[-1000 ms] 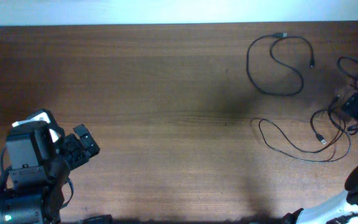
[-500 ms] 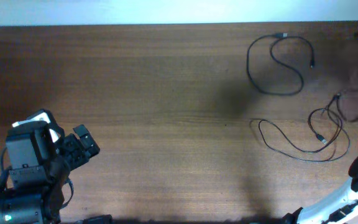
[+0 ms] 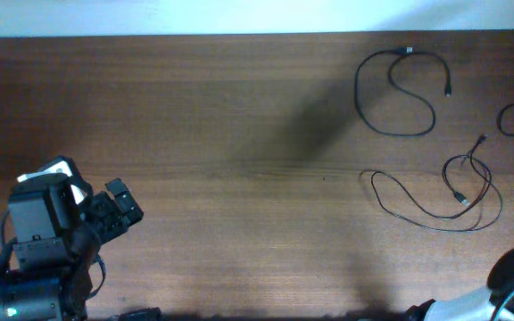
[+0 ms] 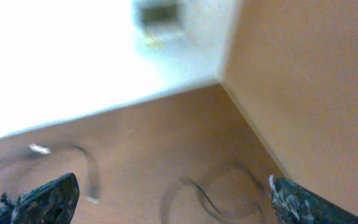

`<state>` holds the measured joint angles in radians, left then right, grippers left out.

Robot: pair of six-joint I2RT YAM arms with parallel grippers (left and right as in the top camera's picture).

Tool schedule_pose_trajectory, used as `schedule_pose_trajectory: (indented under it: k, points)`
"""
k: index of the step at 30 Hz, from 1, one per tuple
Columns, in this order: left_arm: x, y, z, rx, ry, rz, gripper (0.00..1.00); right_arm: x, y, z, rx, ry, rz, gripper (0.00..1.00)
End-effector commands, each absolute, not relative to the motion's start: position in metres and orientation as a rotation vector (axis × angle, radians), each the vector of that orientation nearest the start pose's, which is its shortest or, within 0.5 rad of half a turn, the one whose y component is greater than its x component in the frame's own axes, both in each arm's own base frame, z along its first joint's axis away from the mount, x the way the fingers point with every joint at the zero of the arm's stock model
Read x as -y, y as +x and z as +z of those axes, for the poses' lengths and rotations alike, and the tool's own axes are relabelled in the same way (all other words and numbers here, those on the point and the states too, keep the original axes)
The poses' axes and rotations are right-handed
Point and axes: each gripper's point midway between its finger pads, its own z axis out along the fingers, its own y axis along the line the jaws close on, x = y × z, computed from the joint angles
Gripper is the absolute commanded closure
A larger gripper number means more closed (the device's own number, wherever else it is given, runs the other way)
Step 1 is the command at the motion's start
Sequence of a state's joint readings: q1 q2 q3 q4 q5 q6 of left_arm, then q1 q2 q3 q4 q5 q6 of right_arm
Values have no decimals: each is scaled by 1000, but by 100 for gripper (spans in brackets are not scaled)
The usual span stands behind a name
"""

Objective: Untangle cables

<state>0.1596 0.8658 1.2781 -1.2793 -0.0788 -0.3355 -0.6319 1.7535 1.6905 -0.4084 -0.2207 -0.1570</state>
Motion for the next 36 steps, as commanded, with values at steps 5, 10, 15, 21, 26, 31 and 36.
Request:
schedule_pose_trajectory:
  k: [5,10,15,21,26,31,36]
  points:
    - [-47,203,281,-2351,-618,20,1,29,463,391,-1923,30,342,2]
    - [-47,203,281,-2351,-618,20,1,-73,446,411,-1897,-121,336,2]
    - [-47,203,282,-2351,-618,20,1,-60,420,400,-1928,-70,265,2]
    - [-47,203,282,-2351,-618,20,1,-38,315,355,-1603,-30,202,2]
    - [-47,203,281,-2351,-618,20,1,-9,168,437,-1155,13,122,2]
    - [-47,203,281,-2351,-618,20,1,-14,88,467,-992,-22,145,2]
    - [-47,203,281,-2351,-618,20,1,-14,90,463,-1016,-19,162,2]
